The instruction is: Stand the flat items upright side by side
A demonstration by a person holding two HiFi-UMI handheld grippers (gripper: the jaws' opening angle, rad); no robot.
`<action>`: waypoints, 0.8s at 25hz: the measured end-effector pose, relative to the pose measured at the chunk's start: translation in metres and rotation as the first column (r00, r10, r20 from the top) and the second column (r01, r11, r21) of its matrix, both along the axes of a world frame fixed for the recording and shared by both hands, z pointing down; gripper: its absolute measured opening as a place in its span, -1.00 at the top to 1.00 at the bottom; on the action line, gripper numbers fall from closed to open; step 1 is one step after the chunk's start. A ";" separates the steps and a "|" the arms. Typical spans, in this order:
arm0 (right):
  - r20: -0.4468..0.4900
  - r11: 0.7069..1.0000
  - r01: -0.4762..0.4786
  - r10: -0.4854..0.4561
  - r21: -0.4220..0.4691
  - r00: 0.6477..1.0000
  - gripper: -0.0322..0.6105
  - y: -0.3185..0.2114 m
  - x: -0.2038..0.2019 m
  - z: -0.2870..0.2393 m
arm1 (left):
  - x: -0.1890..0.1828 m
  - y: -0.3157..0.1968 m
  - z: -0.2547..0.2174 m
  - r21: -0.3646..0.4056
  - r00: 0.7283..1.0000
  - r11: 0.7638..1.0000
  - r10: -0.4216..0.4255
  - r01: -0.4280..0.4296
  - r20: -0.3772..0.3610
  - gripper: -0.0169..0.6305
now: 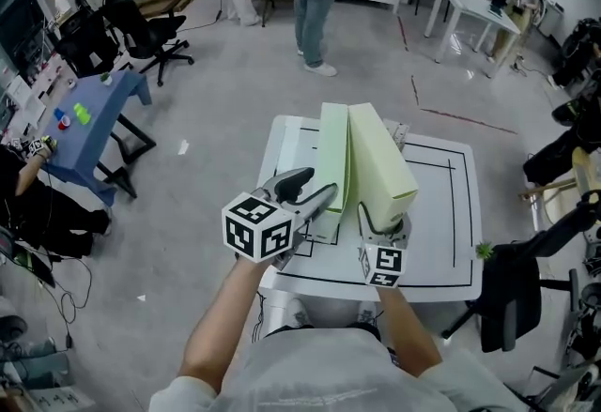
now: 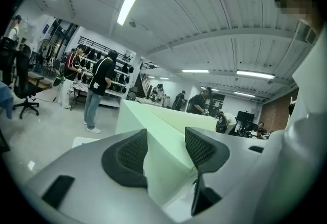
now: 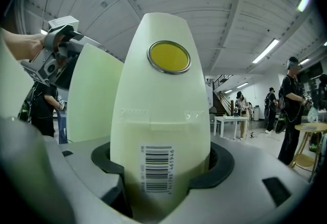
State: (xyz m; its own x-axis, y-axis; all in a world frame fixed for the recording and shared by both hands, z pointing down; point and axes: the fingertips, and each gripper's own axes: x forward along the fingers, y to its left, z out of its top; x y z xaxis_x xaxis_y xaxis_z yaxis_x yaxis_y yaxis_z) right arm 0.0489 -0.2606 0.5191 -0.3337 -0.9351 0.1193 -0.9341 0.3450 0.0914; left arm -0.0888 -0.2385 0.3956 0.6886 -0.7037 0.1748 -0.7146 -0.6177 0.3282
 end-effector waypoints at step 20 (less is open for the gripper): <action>0.017 0.738 0.599 -0.626 -0.309 0.780 -0.47 0.048 -0.042 0.037 | 0.007 -0.004 0.004 -0.002 0.992 0.992 0.122 -0.122 -0.042 0.05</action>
State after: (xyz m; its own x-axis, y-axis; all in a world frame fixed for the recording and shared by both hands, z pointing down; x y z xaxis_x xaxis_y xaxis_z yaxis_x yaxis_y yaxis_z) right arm 0.0070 -0.2131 0.5564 -0.7993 -0.4518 0.3963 -0.5051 0.8623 -0.0356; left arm -0.0822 -0.2426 0.3998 0.7762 -0.6131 0.1473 -0.6195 -0.6980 0.3592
